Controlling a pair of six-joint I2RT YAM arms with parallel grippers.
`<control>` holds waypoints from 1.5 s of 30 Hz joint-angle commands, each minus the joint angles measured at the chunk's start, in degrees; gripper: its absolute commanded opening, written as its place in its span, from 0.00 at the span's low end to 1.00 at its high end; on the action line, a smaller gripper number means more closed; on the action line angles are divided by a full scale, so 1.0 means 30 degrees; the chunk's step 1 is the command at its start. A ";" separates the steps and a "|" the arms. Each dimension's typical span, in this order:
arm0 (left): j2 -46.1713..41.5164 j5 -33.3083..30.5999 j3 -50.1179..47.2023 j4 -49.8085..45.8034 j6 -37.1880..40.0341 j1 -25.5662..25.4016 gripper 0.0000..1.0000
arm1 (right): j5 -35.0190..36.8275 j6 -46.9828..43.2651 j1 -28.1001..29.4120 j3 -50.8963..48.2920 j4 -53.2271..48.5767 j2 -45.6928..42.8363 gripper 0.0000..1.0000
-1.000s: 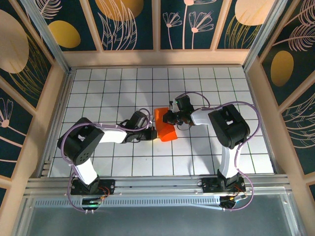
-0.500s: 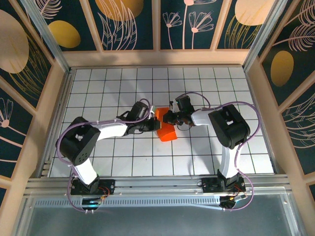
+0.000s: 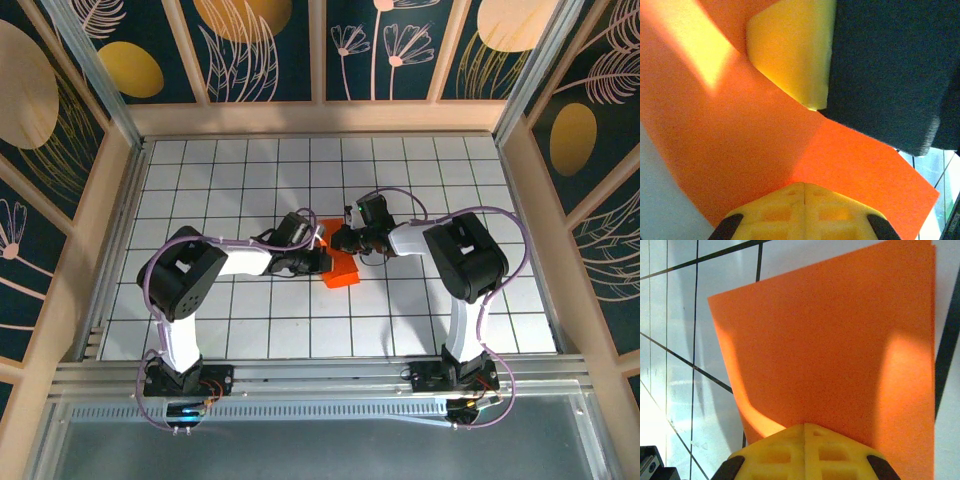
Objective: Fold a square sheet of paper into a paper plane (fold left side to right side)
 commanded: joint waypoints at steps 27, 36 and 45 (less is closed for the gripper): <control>-0.2027 0.0096 -0.4455 -0.1047 0.0159 -0.2300 0.00 | 0.1718 0.0016 -0.0339 -0.0861 -0.1953 0.0382 0.00; -0.3108 0.0196 -0.4581 -0.1027 0.0068 -0.2328 0.00 | 0.1572 0.0186 -0.0333 -0.1041 -0.1667 0.0264 0.00; -0.5298 0.1358 -0.3289 -0.1189 0.0467 -0.0046 0.00 | 0.1537 0.0651 -0.0322 -0.1641 -0.1049 -0.0347 0.00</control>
